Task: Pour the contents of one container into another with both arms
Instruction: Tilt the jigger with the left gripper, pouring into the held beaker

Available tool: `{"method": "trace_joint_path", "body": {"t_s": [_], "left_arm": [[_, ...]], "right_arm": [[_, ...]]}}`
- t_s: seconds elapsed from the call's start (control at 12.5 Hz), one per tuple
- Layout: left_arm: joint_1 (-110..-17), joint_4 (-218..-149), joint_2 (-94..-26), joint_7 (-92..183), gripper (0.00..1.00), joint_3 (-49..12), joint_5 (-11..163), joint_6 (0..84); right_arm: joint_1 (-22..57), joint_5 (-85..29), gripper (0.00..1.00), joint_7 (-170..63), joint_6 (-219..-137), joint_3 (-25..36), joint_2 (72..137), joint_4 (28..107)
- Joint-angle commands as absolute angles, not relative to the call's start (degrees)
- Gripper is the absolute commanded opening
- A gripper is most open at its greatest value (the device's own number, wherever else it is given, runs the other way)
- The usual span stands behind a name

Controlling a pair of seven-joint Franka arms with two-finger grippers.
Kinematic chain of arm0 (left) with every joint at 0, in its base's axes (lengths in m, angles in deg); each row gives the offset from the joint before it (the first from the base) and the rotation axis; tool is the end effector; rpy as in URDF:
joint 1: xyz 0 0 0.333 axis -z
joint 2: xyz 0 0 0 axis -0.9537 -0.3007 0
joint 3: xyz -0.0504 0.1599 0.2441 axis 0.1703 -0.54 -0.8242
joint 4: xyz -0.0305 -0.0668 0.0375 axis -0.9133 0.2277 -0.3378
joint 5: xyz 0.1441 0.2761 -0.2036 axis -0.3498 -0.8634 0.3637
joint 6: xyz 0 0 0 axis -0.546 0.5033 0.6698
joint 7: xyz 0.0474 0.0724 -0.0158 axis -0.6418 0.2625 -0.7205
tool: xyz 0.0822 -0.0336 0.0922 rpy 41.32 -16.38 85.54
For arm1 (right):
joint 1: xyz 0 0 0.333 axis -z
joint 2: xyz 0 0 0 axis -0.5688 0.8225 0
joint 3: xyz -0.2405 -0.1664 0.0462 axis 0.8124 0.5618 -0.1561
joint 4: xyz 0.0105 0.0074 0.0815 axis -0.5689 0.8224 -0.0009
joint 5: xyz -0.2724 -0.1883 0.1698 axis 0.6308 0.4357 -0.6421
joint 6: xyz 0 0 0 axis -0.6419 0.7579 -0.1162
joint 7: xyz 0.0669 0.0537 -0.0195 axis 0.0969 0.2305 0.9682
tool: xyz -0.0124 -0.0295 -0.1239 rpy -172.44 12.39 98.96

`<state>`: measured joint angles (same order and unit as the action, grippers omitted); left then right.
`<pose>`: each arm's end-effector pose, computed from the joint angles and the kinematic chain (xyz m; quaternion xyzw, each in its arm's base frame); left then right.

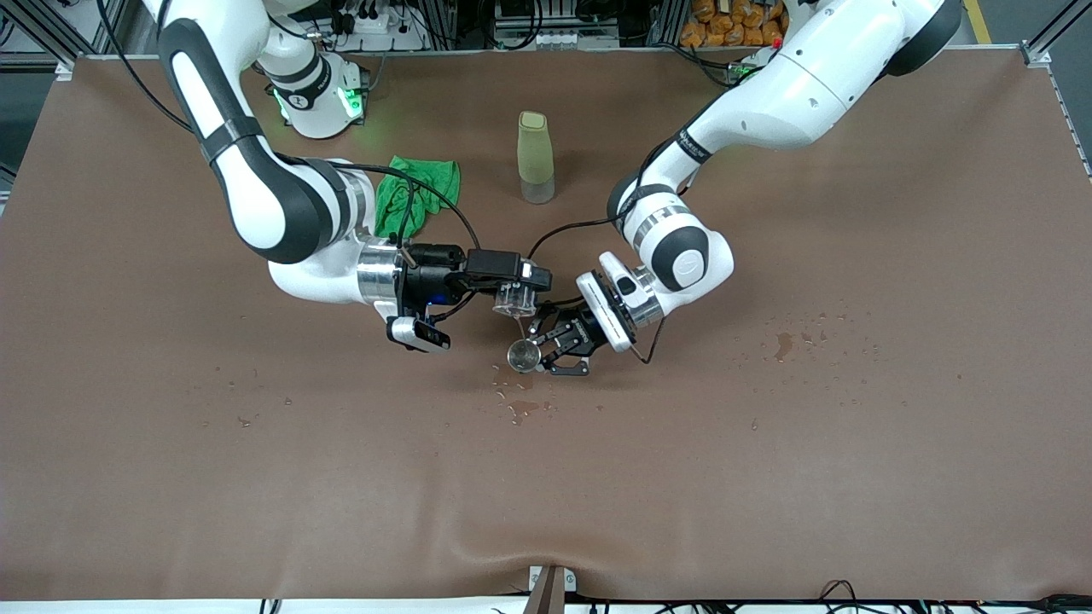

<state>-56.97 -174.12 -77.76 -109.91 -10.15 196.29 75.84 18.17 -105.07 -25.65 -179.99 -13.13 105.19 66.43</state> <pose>0.5541 -0.4220 0.2292 0.6862 -0.3559 0.5114 0.3754 0.5691 0.3774 0.4157 -0.6479 0.0881 0.0072 0.7566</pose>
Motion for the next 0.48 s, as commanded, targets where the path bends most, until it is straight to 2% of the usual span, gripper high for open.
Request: {"method": "trace_joint_path", "body": {"t_s": [0.0, 0.4], "left_arm": [[-57.21, -173.34, -78.08, -112.24, 0.0, -10.0, 197.32, 75.09], [-56.94, -173.42, -78.78, -114.44, 0.0, -10.0, 198.19, 73.77]], "right_arm": [[18.94, -106.39, 0.0, -28.56, -179.58, -14.1, 105.54, 65.71], [18.85, -106.39, 0.0, -30.33, -180.2, -14.1, 105.63, 65.62]]}}
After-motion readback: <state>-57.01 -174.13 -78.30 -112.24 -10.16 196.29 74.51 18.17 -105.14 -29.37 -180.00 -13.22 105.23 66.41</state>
